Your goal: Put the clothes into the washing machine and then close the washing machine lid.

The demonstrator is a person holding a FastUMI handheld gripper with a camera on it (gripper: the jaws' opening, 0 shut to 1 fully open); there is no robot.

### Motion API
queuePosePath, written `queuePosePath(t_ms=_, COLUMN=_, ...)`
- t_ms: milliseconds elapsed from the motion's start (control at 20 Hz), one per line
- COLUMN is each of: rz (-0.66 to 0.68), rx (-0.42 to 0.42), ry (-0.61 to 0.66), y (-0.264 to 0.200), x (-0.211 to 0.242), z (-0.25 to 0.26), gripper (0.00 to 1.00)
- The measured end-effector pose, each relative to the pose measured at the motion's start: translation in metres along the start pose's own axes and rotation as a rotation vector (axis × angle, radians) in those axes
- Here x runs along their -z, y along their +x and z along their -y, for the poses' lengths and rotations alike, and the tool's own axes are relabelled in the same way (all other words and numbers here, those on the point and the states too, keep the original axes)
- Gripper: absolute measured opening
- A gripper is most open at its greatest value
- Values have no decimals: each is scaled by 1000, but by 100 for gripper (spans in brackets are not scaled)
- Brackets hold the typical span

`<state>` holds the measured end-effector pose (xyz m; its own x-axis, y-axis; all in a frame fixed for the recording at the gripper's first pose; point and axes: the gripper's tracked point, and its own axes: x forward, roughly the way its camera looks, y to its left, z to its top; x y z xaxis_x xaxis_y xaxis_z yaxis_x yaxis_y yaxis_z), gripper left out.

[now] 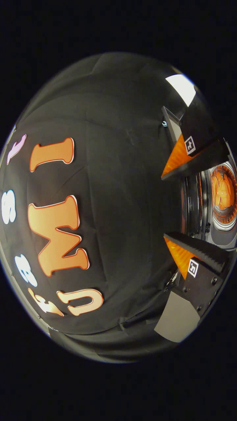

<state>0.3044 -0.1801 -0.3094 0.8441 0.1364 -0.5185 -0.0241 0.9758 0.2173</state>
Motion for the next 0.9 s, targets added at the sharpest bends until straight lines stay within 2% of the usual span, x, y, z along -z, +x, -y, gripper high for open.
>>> queuePosePath(t_ms=150, rz=-24, rx=28, ry=8, y=11, x=6, z=7, gripper=99)
queuePosePath(t_ms=250, rz=-19, rx=40, ry=-30, y=13, x=10, z=8, gripper=99)
queuePosePath(t_ms=350, rz=-46, rx=54, ry=-88, y=2, x=16, z=7, gripper=99)
queuePosePath(t_ms=900, rz=31, rx=82, ry=-87, y=-66, x=65, z=0, gripper=99)
